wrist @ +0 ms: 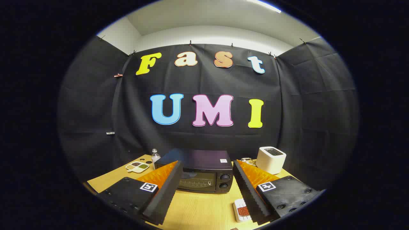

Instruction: Open the toaster oven, put the food inside, and close the toaster oven door.

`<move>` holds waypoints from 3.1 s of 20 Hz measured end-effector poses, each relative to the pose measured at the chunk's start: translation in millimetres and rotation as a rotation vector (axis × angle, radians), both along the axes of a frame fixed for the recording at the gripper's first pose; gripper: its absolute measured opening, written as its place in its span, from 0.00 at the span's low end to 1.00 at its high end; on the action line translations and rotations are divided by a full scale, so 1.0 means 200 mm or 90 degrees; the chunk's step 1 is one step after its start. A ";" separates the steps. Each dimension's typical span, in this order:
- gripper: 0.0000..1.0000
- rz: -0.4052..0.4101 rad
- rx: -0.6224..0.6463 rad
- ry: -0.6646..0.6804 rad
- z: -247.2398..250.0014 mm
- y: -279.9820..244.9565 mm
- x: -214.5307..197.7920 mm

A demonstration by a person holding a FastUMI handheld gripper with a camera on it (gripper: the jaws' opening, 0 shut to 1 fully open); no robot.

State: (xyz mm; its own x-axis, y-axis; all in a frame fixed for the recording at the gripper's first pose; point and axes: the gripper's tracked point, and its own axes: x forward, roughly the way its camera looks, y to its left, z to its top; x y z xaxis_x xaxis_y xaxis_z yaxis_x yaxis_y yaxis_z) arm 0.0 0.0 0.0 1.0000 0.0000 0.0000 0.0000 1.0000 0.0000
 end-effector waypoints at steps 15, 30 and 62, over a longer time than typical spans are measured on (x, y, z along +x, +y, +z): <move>0.97 -0.045 0.017 0.053 -0.11 -0.12 0.05; 0.98 -0.051 0.036 0.087 -0.18 0.01 0.32; 0.99 -0.016 0.005 0.206 -0.79 0.45 0.91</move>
